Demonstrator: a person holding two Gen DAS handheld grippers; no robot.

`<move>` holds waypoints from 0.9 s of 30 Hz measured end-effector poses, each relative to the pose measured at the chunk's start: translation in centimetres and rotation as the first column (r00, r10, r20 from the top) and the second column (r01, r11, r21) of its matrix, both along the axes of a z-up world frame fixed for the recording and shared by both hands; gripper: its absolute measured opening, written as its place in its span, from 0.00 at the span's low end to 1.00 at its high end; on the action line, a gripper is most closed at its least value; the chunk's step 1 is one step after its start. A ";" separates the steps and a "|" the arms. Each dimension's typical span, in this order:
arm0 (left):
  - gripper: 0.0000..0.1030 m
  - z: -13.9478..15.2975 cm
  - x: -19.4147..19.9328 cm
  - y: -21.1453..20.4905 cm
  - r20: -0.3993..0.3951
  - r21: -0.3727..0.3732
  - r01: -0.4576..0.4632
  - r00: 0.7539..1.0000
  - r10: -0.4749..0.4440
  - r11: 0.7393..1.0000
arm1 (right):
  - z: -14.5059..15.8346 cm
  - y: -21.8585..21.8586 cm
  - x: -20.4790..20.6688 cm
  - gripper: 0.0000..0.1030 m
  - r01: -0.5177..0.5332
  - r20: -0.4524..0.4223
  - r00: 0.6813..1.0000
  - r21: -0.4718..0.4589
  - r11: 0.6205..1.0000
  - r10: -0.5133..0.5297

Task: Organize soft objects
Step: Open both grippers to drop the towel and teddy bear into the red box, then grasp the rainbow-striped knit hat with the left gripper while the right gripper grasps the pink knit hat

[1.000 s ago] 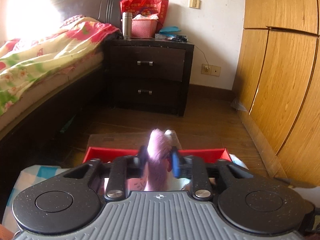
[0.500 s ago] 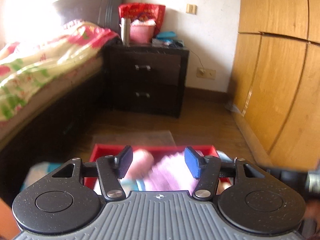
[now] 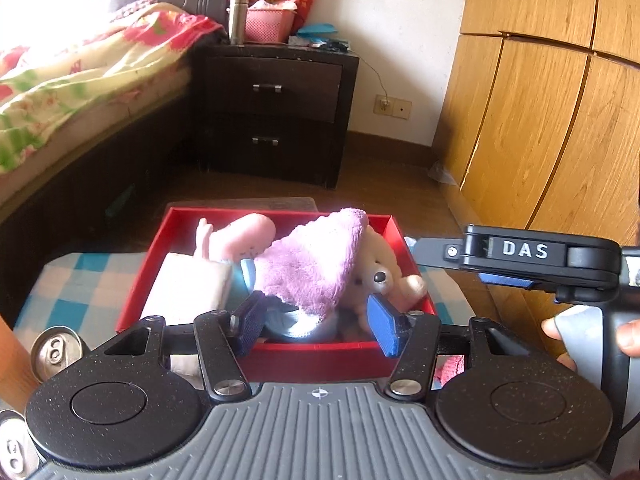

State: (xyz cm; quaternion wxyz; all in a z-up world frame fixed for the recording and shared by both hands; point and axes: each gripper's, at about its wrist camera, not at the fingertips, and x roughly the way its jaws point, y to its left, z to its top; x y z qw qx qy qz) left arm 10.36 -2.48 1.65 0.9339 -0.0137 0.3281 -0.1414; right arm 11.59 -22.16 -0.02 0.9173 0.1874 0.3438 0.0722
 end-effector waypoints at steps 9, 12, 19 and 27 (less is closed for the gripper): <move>0.56 0.0 1.0 0.6 0.014 0.014 -0.070 0.997 0.070 0.997 | 0.7 -0.2 -1.4 0.68 0.024 0.029 0.999 -0.039 0.999 -0.023; 0.56 -0.8 1.0 0.3 -0.007 0.041 -0.068 0.998 0.069 0.997 | 0.5 0.3 -1.9 0.68 0.003 0.020 1.000 -0.097 0.995 -0.001; 0.56 -1.5 -0.3 -1.4 -0.021 0.091 -0.018 1.000 0.020 0.996 | -1.3 -0.1 -2.6 0.68 -0.018 -0.052 0.999 -0.129 0.992 0.011; 0.56 -2.6 -1.4 -2.2 -0.046 0.117 0.004 0.999 0.002 0.993 | -2.9 -0.2 -2.6 0.68 -0.033 -0.108 0.994 -0.154 0.988 0.017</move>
